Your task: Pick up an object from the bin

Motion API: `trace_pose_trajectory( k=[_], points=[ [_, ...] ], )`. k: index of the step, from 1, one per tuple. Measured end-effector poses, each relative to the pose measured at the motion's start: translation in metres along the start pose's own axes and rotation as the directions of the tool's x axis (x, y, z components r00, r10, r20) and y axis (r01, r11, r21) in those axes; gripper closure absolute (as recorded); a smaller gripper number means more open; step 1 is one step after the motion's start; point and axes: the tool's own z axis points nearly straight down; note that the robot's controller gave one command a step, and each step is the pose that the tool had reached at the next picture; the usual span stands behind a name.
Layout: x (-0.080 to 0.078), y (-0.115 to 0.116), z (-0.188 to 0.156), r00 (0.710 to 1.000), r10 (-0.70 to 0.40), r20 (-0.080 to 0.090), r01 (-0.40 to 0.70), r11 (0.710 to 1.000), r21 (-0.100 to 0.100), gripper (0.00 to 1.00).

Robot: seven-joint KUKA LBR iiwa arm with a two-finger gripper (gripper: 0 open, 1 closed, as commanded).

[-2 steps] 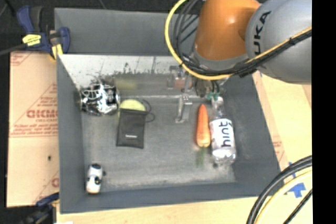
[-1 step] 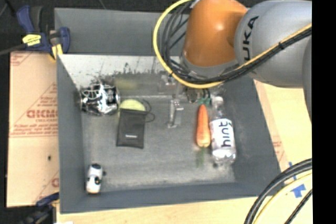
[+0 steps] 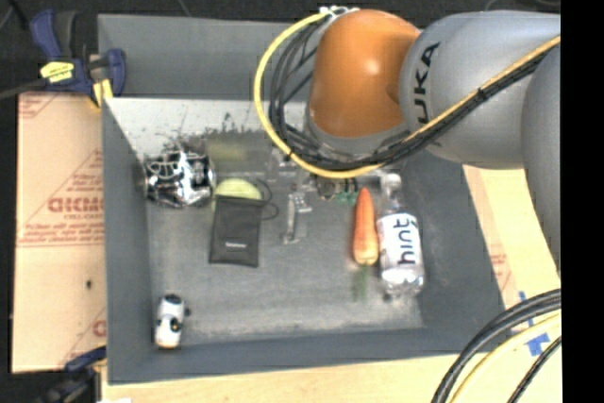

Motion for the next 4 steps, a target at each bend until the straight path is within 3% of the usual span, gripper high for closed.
trace_pose_trajectory(
  k=[1,2,3,4],
  points=[
    [-0.025,0.016,0.037,0.996,0.087,0.012,-0.087,0.996,0.003,0.0],
    [-0.022,0.028,0.067,0.998,0.056,0.0,-0.056,0.998,0.003,0.0],
    [-0.022,0.038,0.075,0.975,-0.224,0.003,0.224,0.975,0.006,0.0],
    [-0.021,0.034,0.086,0.985,-0.173,0.006,0.173,0.985,0.004,0.0]
  ],
)
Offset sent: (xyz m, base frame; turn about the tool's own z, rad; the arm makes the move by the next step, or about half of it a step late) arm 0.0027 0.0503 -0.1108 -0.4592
